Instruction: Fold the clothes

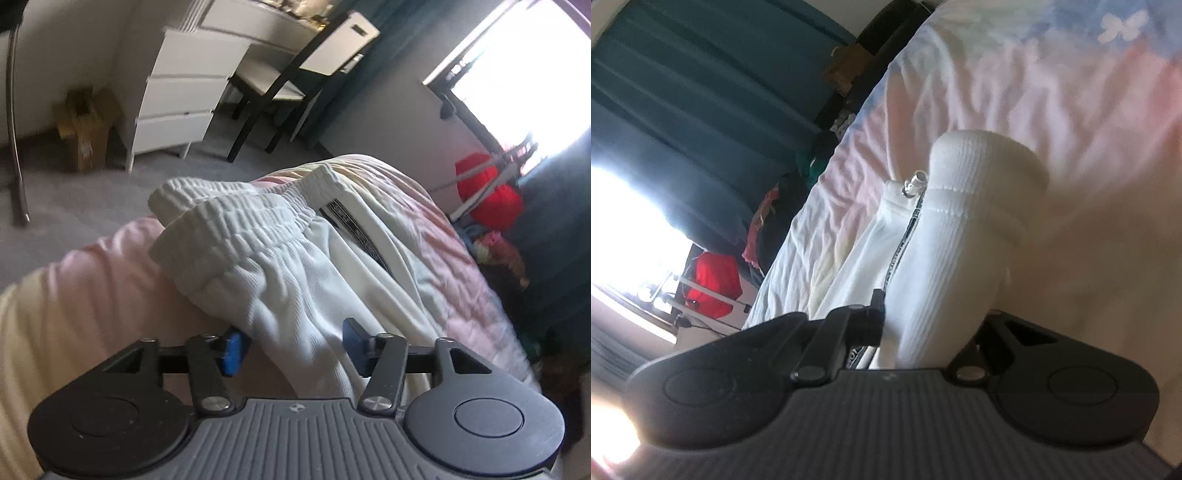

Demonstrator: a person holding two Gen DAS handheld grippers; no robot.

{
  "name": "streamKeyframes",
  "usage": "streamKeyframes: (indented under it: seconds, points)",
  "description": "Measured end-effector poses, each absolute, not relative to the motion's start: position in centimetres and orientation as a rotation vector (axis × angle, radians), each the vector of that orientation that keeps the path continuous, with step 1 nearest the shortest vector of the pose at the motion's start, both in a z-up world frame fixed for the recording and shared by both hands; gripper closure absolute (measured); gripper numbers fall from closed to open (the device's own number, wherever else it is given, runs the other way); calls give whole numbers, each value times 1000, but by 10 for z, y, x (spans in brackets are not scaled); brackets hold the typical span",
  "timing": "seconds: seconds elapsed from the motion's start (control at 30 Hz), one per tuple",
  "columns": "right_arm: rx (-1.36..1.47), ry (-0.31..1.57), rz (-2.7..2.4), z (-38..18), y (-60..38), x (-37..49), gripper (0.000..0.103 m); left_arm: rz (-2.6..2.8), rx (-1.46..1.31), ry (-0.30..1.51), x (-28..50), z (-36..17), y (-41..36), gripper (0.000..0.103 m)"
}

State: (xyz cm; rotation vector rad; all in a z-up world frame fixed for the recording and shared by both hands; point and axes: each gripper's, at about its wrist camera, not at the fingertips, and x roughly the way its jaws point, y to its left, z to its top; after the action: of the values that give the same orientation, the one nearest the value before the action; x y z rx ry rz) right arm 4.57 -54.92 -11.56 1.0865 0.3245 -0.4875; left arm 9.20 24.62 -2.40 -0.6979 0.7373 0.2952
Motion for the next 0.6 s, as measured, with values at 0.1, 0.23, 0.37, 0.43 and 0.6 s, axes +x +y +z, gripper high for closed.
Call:
streamKeyframes:
  seconds: [0.1, 0.23, 0.37, 0.43, 0.6]
  points:
    - [1062, 332, -486, -116, -545, 47, 90, 296, -600, 703, 83, -9, 225, 35]
    - [1082, 303, -479, -117, -540, 42, 90, 236, -444, 635, 84, 9, 181, 33]
    - [1055, 236, -445, -107, -539, 42, 90, 115, -290, 584, 82, 14, 132, 28]
    - [1035, 209, -434, -100, -539, 44, 90, 59, -223, 559, 80, 14, 107, 28]
    - [979, 186, -444, -92, -537, 48, 90, -108, -113, 561, 82, -19, 41, 28]
